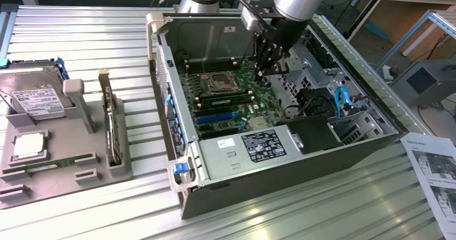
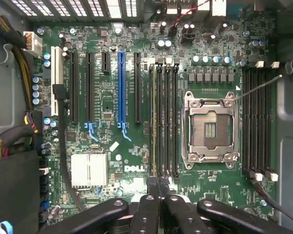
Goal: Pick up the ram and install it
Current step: 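Press down the ram until it locks into place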
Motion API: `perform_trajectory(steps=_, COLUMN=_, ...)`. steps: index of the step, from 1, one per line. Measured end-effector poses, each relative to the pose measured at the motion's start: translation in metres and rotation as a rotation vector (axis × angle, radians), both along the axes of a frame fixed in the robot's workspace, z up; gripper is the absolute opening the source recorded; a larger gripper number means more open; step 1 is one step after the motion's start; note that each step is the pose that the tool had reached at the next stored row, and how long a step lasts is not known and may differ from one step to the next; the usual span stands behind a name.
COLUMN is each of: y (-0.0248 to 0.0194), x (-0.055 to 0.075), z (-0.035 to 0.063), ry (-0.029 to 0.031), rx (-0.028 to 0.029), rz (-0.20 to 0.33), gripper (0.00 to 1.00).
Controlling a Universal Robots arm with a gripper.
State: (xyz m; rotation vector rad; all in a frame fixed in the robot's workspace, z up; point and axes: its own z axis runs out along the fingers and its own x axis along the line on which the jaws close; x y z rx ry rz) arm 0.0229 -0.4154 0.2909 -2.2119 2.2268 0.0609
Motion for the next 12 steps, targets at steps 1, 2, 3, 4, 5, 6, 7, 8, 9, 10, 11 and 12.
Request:
perform_trajectory(steps=1, y=0.0, x=0.0, z=-0.0016, ry=0.0, rx=0.0, rz=0.0, gripper=0.11)
perform_trajectory(steps=2, y=0.0, x=0.0, z=-0.0034, ry=0.0, rx=0.0001, rz=0.0, gripper=0.11)
perform_trajectory(steps=3, y=0.0, x=0.0, z=-0.0054, ry=0.0, rx=0.0001, rz=0.0, gripper=0.11)
perform_trajectory(steps=4, y=0.0, x=0.0, z=-0.0071, ry=-0.0001, rx=0.0002, rz=0.0, gripper=0.11)
perform_trajectory(steps=5, y=0.0, x=0.0, z=-0.0089, ry=0.0, rx=0.0001, rz=0.0, gripper=0.11)
perform_trajectory(steps=6, y=0.0, x=0.0, z=-0.0107, ry=0.0, rx=0.0001, rz=0.0, gripper=0.11)
perform_trajectory(steps=7, y=0.0, x=0.0, z=-0.0132, ry=0.0, rx=0.0, rz=0.0, gripper=0.11)
perform_trajectory(steps=8, y=0.0, x=0.0, z=-0.0149, ry=0.0, rx=0.0, rz=0.0, gripper=0.11)
perform_trajectory(steps=9, y=0.0, x=0.0, z=-0.0171, ry=0.0, rx=0.0, rz=0.0, gripper=0.11)
perform_trajectory(steps=10, y=0.0, x=0.0, z=-0.0187, ry=0.0, rx=0.0, rz=0.0, gripper=0.11)
perform_trajectory(steps=11, y=0.0, x=0.0, z=-0.0205, ry=0.0, rx=0.0, rz=0.0, gripper=0.11)
perform_trajectory(steps=12, y=0.0, x=0.0, z=-0.022, ry=0.0, rx=0.0001, rz=0.0, gripper=0.11)
